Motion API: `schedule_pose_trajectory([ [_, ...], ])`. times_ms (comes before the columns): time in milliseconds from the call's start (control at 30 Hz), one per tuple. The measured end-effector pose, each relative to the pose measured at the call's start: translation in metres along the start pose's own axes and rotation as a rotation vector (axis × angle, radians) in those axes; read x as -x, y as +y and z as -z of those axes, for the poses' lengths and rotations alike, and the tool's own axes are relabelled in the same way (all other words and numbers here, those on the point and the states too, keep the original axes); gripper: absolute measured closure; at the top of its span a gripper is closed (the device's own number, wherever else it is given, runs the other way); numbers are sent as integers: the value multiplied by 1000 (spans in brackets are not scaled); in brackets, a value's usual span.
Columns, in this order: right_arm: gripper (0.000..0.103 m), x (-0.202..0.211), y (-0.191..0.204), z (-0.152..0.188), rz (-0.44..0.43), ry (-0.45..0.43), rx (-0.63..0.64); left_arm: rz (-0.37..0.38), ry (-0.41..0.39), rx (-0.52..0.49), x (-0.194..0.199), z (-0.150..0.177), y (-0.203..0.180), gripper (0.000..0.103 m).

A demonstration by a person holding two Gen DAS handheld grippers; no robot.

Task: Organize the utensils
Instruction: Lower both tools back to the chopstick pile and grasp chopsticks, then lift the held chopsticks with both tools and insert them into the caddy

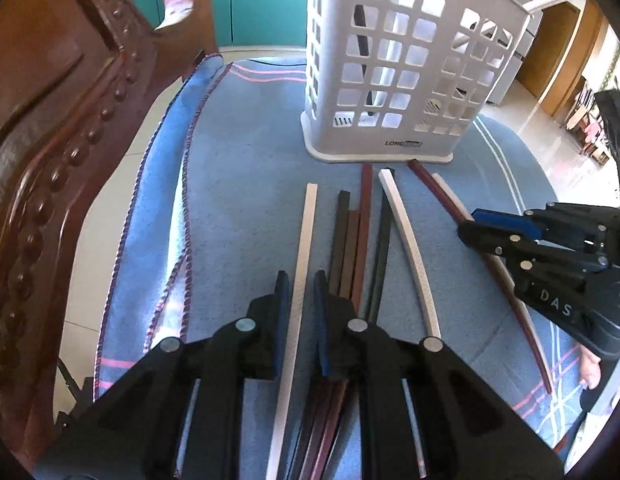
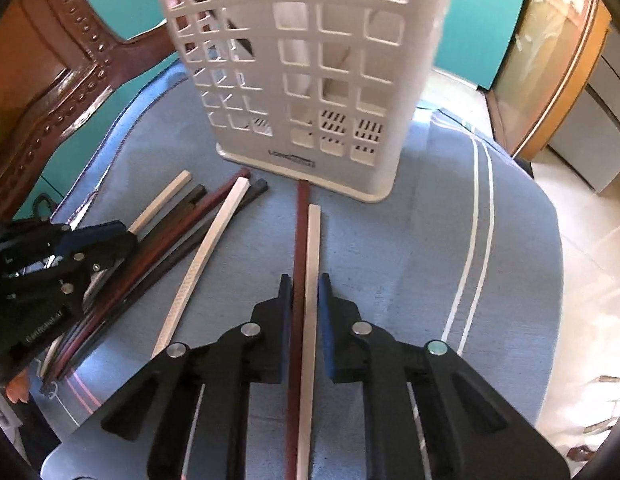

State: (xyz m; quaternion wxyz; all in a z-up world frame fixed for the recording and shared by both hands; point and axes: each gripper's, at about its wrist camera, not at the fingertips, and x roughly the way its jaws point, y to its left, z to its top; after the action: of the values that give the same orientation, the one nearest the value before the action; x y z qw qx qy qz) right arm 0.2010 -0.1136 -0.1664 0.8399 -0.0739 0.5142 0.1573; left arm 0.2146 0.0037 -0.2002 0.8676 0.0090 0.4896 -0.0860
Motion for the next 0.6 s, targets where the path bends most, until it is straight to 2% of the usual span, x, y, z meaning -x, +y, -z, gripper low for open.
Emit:
schedule_pose_trajectory([
  [333, 78, -3, 15, 5, 99, -41, 20, -81, -19, -28, 2, -5, -15, 88],
  [600, 78, -1, 14, 5, 116, -53, 19, -109, -29, -44, 8, -1, -23, 86],
])
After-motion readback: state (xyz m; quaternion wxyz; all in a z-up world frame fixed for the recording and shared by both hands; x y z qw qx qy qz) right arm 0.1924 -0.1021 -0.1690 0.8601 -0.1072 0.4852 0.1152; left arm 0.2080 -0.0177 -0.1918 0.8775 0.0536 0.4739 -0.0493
